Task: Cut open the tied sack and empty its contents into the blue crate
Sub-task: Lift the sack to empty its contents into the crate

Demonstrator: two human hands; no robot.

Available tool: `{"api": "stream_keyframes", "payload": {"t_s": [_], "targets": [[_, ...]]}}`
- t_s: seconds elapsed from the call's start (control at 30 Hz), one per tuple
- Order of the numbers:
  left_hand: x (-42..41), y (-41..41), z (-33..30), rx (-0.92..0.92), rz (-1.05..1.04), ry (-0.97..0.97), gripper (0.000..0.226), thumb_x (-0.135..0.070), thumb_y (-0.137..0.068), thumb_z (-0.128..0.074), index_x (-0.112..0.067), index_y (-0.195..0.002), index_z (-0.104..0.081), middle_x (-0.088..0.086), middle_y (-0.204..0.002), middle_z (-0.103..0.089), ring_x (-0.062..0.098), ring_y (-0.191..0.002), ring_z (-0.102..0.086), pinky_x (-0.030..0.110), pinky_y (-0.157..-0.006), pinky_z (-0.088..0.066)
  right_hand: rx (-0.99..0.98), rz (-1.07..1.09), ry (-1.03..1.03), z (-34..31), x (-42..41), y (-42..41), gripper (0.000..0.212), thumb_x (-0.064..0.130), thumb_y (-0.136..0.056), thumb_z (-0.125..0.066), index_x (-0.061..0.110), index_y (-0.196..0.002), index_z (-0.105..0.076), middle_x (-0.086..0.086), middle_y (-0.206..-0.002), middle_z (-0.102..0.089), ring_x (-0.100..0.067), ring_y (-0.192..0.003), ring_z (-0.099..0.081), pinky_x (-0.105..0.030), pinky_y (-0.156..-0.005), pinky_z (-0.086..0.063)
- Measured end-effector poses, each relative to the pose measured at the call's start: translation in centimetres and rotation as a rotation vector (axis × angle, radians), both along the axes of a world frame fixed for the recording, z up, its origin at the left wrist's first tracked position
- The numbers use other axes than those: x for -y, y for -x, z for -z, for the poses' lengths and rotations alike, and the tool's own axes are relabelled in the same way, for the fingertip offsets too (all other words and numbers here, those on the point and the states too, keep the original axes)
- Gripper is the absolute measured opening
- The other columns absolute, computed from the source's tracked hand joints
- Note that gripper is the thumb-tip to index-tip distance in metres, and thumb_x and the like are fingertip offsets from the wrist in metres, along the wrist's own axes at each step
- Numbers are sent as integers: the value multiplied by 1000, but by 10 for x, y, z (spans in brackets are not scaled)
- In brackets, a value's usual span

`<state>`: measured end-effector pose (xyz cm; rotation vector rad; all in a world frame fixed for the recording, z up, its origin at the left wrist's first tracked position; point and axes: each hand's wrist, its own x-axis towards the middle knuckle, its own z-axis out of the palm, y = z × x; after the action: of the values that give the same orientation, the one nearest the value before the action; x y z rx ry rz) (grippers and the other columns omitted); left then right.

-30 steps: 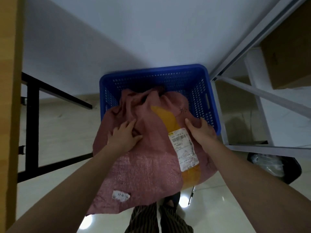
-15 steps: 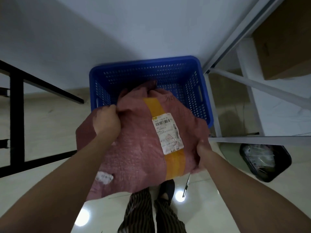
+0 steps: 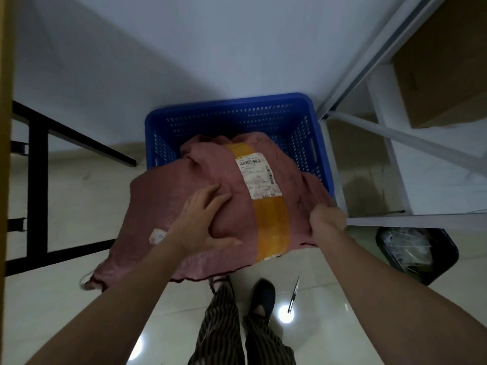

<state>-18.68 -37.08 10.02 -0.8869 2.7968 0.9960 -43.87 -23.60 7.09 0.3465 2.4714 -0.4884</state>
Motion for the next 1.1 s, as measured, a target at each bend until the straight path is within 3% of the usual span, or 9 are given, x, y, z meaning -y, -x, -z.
{"api": "stream_keyframes", "payload": {"t_s": [0.2, 0.3, 0.4, 0.5, 0.6, 0.77, 0.87, 0.97, 1.1], "targets": [[-1, 5, 4, 42, -177, -9, 61, -50, -84, -63, -18, -135, -54, 8, -150, -38, 26, -134, -39, 39, -109, -36, -59, 125, 115, -9, 7, -4, 37, 8, -94, -44, -5, -128, -48, -22, -131, -55, -35, -115, -55, -36, -90, -45], [0, 15, 2, 42, -260, 17, 40, -33, -93, -58, -13, -127, -61, 9, -135, -56, 27, -124, -51, 36, -102, -40, -103, 123, 226, -10, 8, -10, 50, 28, -94, -49, 4, -136, -38, -23, -138, -47, -37, -120, -51, -42, -97, -44], [1, 21, 1, 31, -354, 85, 27, -22, -97, -50, -12, -112, -71, 8, -115, -65, 27, -101, -61, 35, -80, -50, -45, -129, 294, -15, -2, -15, 86, 70, -78, -53, 34, -146, -17, -17, -152, -24, -40, -137, -28, -58, -108, -31], [4, 25, -3, 68, -511, 210, 25, -10, -94, -48, -9, -104, -71, 8, -103, -55, 27, -85, -56, 36, -66, -48, 29, -411, 312, -20, -12, -13, 107, 72, -64, -68, 45, -147, -5, -5, -158, -14, -37, -143, -16, -57, -112, -23], [8, 15, -6, 19, -489, 274, 33, -15, -92, -52, -11, -124, -59, 13, -104, -56, 32, -84, -58, 39, -69, -47, 77, -555, 196, -12, -20, -14, 127, 60, -54, -82, 44, -147, 3, 0, -160, -5, -33, -145, -9, -55, -115, -19], [-2, -26, 13, 355, -1, -58, 108, -83, -53, -56, -37, -143, -19, 7, -151, -25, 35, -121, -51, 47, -91, -50, 250, -638, 124, 8, -23, -20, 142, 47, -46, -91, 43, -146, 11, 1, -161, -3, -40, -144, -13, -58, -112, -25], [-5, -34, 23, 505, 75, -1, 103, -55, -64, -71, -39, -147, -12, 7, -149, -24, 34, -124, -47, 46, -89, -49, 194, -757, 78, 22, -22, -21, 146, 53, -33, -88, 53, -142, 10, -2, -159, -13, -42, -140, -22, -60, -109, -30], [-6, -25, 20, 466, 25, 70, 79, -23, -82, -65, -30, -148, -22, 7, -135, -37, 29, -109, -55, 38, -76, -51, 102, -776, 32, 41, -30, -12, 122, 36, -51, -87, 53, -137, -3, -8, -151, -27, -40, -132, -34, -55, -105, -39], [0, -19, 6, 402, -18, 180, 59, -26, -83, -68, -21, -139, -48, 8, -118, -53, 30, -99, -60, 35, -66, -48, -17, -772, -70, 25, -35, -12, 56, 13, -76, -67, 16, -126, -42, -17, -136, -39, -35, -124, -39, -48, -100, -44]]}}
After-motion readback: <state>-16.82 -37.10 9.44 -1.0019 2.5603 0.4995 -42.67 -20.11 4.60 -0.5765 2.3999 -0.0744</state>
